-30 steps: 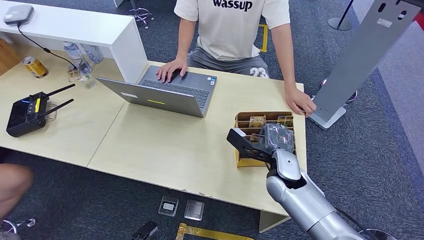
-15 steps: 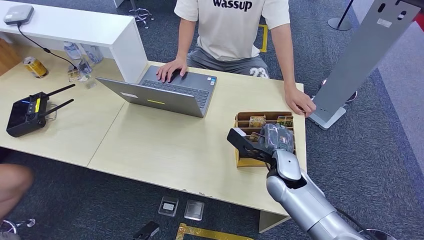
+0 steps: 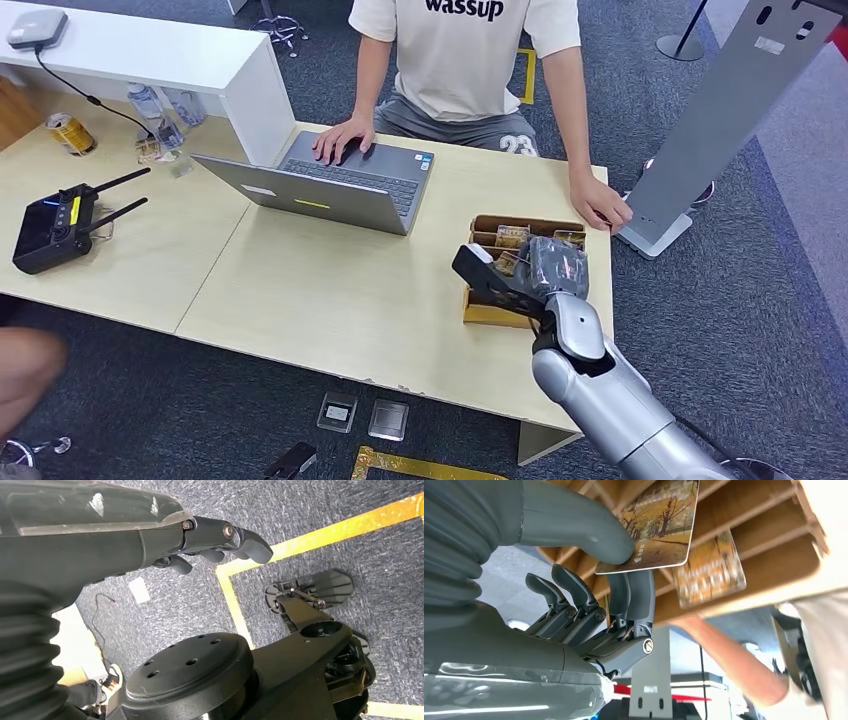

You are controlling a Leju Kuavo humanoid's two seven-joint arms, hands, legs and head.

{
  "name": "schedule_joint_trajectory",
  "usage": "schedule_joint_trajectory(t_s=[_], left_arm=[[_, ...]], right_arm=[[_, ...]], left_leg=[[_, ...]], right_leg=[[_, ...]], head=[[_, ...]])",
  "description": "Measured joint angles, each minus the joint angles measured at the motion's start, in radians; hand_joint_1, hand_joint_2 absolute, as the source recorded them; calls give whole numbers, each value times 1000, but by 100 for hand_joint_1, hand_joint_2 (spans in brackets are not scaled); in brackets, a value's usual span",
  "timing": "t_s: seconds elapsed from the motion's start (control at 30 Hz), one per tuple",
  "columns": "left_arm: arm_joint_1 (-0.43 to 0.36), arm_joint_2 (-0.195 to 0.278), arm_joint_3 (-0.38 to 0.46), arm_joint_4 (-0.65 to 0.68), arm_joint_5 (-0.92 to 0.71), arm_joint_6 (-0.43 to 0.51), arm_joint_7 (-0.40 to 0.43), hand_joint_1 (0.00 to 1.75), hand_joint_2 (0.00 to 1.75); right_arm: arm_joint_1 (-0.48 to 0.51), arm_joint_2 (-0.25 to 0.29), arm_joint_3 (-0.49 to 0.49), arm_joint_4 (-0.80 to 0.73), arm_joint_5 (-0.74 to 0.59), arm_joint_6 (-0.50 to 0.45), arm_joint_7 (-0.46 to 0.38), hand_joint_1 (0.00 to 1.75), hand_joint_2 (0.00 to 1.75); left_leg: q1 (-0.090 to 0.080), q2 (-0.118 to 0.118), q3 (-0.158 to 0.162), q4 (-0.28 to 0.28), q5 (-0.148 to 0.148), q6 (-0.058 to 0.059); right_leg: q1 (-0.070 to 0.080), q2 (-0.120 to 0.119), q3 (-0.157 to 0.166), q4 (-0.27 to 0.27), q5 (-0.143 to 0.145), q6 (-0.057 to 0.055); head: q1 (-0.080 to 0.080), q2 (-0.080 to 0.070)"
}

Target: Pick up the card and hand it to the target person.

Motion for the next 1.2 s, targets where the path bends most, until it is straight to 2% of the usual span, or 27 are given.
schedule_joint_trajectory(t_s=[0.3,0.47,0.6,0.8,1.03,1.2], left_arm=[[5,0,1,0,16,7,6,0,175],[5,0,2,0,15,7,6,0,175],[5,0,1,0,8,2,6,0,175],[3,-1,0,0,-10,-6,0,0,175],[-13,-6,-9,0,-25,-12,6,0,175],[-23,-10,-14,0,-30,-14,15,0,175]], right_arm=[[31,-75,-44,-357,93,-31,80,166,175],[72,-110,-80,-575,158,-55,79,166,175],[82,-116,-89,-645,211,-96,44,166,175],[70,-107,-89,-615,254,-215,-40,166,175],[4,-61,-89,-389,270,-432,-125,166,175],[-15,-37,-95,-277,321,-472,-141,166,175]], left_leg=[[0,0,0,0,0,0],[0,0,1,0,0,0],[0,1,1,0,0,0],[0,0,0,0,0,0],[0,0,0,0,0,0],[0,0,0,0,0,0]], right_leg=[[0,0,0,0,0,0],[0,0,0,0,0,0],[0,1,0,0,0,0],[0,1,0,0,0,0],[0,0,1,0,0,0],[0,0,0,0,0,0]], head=[[0,0],[0,0],[0,0],[0,0],[0,0],[0,0]])
